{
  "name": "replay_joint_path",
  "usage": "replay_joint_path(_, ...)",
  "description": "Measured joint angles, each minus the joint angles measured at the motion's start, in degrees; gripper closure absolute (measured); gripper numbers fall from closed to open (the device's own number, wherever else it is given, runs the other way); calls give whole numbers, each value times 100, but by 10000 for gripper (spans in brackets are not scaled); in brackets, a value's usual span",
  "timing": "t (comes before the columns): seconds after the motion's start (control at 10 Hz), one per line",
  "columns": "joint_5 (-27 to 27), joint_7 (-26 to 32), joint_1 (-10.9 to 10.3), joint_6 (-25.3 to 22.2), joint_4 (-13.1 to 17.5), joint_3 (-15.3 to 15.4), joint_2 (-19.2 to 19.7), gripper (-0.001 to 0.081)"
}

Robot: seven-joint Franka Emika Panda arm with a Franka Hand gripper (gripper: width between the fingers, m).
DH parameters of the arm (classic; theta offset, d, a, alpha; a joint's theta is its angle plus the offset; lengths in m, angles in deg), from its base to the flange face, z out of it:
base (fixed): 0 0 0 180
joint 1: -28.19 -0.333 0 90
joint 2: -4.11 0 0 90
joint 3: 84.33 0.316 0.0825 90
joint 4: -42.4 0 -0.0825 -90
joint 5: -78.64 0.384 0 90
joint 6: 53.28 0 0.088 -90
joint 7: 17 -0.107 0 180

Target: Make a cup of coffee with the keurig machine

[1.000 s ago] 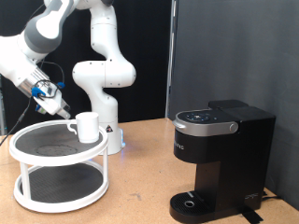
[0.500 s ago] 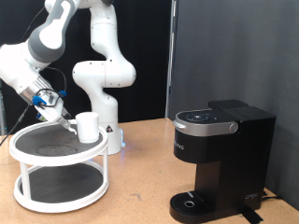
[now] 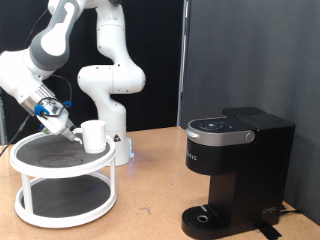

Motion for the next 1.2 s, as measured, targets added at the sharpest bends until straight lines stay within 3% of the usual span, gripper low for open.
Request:
replay_joint_path(0.2, 28, 141, -3, 4, -36, 1, 4, 72)
replay_joint_path(0.4, 21, 170, -3, 4, -90, 4, 4, 334)
replay_joint_path(0.5, 13, 183, -2, 7, -118, 5, 4, 334)
replay_joint_path(0.6, 7, 196, -2, 17, -144, 5, 4, 469)
replay_joint_path(0.7, -3, 202, 0, 34, -172, 5, 4, 469)
replay_joint_path(0.8, -33, 202, 6, 53, -197, 5, 3, 652)
replay_joint_path(0.9, -81, 197, 24, 57, -218, 5, -1, 759)
replay_joint_path(1.2, -358, 86, 233, -170, -235, 5, -136, 802)
